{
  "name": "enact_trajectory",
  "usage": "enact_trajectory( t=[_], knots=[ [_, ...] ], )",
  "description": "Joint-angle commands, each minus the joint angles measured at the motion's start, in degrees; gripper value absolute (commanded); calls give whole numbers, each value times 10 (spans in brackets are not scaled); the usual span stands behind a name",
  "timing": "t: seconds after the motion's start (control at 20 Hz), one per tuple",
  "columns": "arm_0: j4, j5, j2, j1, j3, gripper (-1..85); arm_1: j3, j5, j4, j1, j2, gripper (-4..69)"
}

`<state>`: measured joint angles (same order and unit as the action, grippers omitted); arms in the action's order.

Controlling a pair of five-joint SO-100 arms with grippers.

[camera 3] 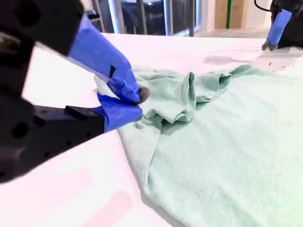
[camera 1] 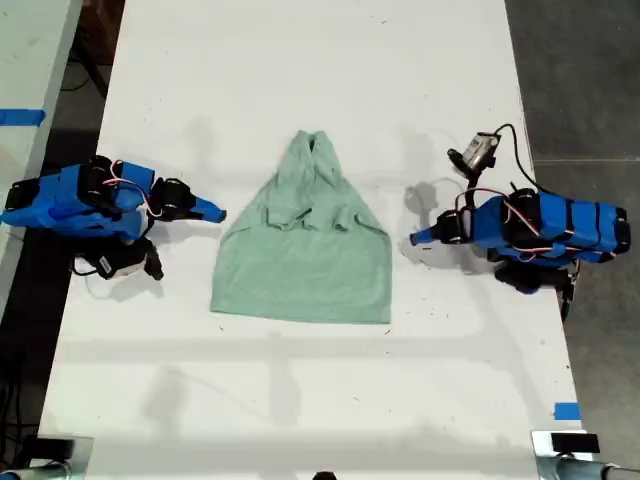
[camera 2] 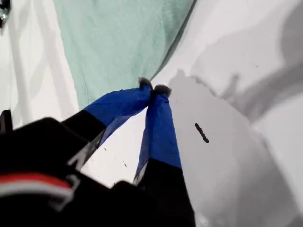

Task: Fold t shirt

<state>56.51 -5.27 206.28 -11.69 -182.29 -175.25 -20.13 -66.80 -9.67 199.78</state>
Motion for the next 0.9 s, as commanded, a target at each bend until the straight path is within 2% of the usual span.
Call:
enact_trajectory(
  t=[0.0, 0.85],
  knots=[
    [3, 15, 4, -6, -4, -1, -25, 1, 3, 4, 11, 15],
    [11, 20, 4, -8, -3, -1, -26, -1, 6, 4, 11, 15]
  ],
)
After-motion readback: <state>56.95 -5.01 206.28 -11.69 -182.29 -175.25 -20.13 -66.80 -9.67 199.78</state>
